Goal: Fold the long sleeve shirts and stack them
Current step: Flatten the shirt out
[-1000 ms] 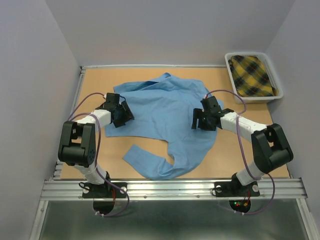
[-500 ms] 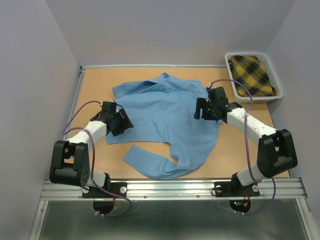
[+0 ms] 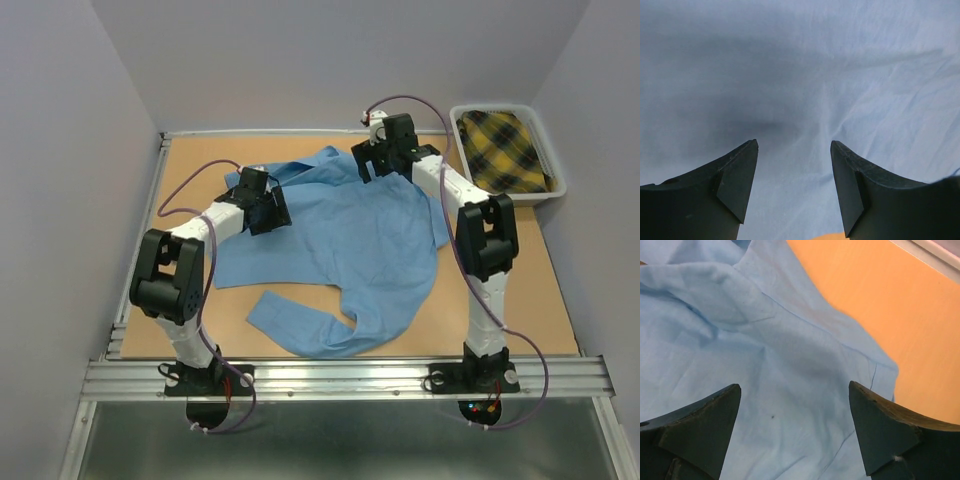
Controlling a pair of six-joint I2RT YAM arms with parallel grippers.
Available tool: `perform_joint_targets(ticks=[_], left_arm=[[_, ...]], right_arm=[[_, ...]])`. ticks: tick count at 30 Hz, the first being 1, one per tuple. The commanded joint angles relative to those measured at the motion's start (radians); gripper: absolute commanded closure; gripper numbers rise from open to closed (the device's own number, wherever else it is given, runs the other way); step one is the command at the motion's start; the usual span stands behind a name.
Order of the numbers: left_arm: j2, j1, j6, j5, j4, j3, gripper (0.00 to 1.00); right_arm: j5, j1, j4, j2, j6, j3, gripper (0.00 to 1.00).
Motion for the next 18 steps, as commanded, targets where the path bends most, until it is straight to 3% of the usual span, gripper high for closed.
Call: perform_joint_targets(ticks=[1,7,10,12,13,16,17,18], left_arm=[[0.056,-0.05,0.053,-0.01,-0.002,0.05,0.29],[0.125,-0.088,0.059,0.02,0.019,0.023,0.29],[0.114,-0.1,0.044,0.034,0.035,-0.049,0.29],[0.099,-0.106,0.028,0.043,0.03,-0.081,0.29],[0.09,-0.109,0.024,0.048,0.028,-0.118,0.29],[0.042,-0.113,0.013,0.069,0.028,-0.181,0.29],[0.016,-0.113,0.013,0.072,0.027,-0.219,0.29],[0.004,-0.113,0.013,0.083,0.027,-0.25,0.29]], right_arm=[[0.004,-0.01,0.009,0.12,-0.152,0.169,0.06],[0.05,-0.021,0.012,0.28,-0.192,0.316,0.08],[0.079,-0.024,0.013,0.354,-0.18,0.384,0.14],[0.121,-0.032,0.012,0.384,-0.154,0.413,0.26],[0.138,-0.036,0.015,0.384,-0.147,0.415,0.4],[0.15,-0.058,0.018,0.357,-0.104,0.396,0.62],[0.155,-0.064,0.021,0.345,-0.096,0.389,0.87],[0.164,-0.073,0.022,0.32,-0.079,0.381,0.99]])
